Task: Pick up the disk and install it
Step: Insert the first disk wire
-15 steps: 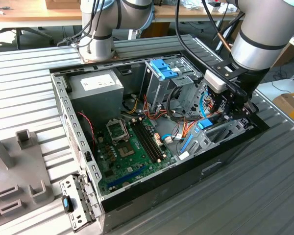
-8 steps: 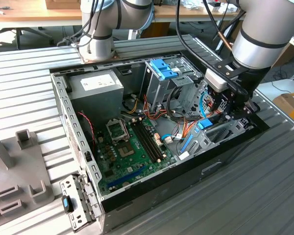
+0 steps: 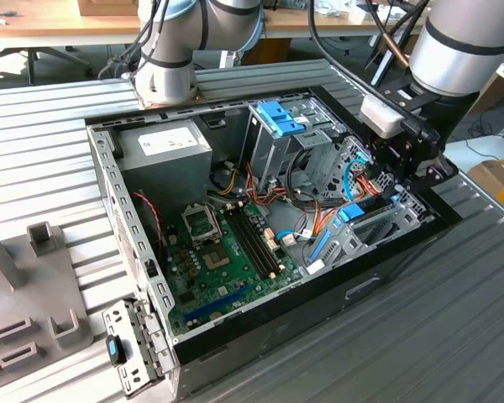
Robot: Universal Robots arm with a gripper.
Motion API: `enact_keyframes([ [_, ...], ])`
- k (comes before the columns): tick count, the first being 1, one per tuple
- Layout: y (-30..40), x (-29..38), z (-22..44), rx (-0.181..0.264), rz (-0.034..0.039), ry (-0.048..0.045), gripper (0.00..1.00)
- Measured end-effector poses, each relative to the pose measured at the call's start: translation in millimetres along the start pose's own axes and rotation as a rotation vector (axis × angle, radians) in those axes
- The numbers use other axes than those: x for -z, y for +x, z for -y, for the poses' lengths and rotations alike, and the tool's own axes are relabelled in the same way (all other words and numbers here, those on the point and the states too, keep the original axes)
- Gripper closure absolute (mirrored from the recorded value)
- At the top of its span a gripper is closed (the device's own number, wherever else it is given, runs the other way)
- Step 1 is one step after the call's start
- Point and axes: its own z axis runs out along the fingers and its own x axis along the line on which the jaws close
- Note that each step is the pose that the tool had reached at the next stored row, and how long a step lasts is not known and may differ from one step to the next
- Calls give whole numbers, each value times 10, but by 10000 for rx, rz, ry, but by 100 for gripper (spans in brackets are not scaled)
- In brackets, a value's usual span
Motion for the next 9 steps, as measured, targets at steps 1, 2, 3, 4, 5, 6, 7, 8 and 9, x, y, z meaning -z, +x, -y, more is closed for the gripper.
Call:
enact_keyframes([
  [1,-6,26,5,-2,-1,0,58],
  [2,-12,49,10,-4,-1,0,58],
  [3,-17,62,12,-6,-2,0,58],
  [4,-29,90,18,-9,-3,0,58],
  [5,-40,115,23,-13,-3,0,58],
  [6,-48,136,27,-19,-5,0,58],
  [7,-57,156,32,-26,-6,0,58],
  [8,-65,174,37,-31,-8,0,58],
  [9,-70,182,39,-34,-6,0,58],
])
